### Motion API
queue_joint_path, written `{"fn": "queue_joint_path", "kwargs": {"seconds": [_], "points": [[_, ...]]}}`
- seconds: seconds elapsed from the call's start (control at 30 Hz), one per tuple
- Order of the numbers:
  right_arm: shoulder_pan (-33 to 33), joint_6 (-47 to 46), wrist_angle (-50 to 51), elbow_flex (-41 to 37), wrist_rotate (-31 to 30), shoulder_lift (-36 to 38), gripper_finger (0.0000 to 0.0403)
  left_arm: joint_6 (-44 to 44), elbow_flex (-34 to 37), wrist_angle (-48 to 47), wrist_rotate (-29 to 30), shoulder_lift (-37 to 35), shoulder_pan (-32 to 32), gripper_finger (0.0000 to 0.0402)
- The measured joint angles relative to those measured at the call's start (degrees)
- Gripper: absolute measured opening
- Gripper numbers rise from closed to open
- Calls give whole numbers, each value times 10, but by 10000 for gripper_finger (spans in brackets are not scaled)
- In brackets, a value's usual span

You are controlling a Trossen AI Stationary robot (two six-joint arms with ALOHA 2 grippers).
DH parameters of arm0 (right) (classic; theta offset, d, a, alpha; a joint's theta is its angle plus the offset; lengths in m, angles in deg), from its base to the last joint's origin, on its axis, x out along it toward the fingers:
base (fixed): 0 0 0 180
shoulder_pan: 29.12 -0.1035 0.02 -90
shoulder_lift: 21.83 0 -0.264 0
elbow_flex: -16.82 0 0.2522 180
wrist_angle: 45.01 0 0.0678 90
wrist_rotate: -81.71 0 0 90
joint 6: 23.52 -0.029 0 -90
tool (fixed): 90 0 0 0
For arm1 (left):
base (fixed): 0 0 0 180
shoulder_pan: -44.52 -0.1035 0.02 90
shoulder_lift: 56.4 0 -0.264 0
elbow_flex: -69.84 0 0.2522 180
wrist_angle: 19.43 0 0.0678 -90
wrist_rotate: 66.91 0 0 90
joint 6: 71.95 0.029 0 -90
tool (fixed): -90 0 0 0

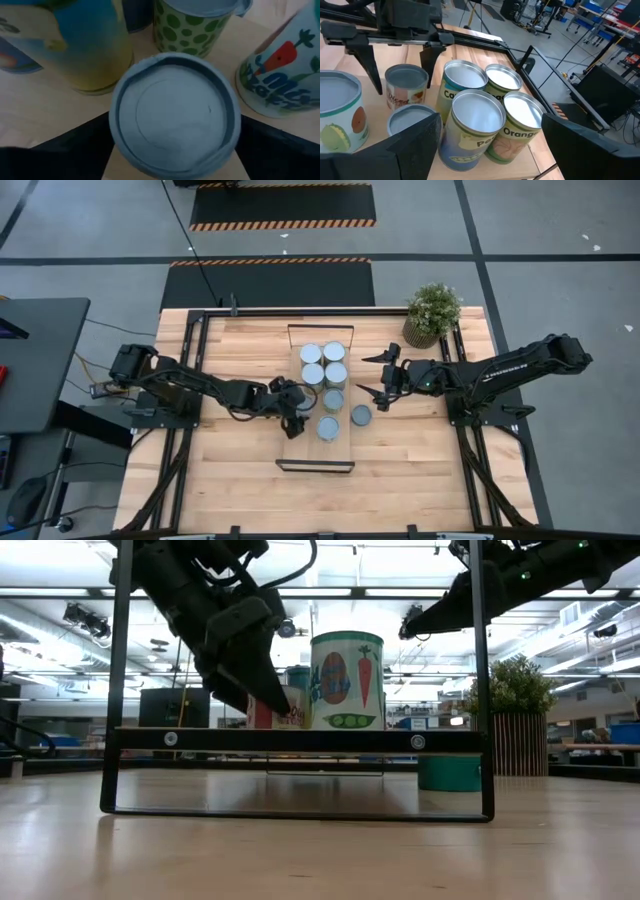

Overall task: Pick and place cans onto a shelf
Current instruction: Put the canned diced tomatoes on the shelf

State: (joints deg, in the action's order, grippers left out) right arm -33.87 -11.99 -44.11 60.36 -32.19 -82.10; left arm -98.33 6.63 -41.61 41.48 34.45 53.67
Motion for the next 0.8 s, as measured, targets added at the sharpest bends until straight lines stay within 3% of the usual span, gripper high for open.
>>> {"fn": "queue_joint_path", "kwargs": {"seconds": [0.33,0.8], "points": [[0,1,1,0,0,0,352,62,-1,-17,9,-1,0,386],[0,0,1,0,10,0,352,67,-90,-211,5,-2,4,386]]}}
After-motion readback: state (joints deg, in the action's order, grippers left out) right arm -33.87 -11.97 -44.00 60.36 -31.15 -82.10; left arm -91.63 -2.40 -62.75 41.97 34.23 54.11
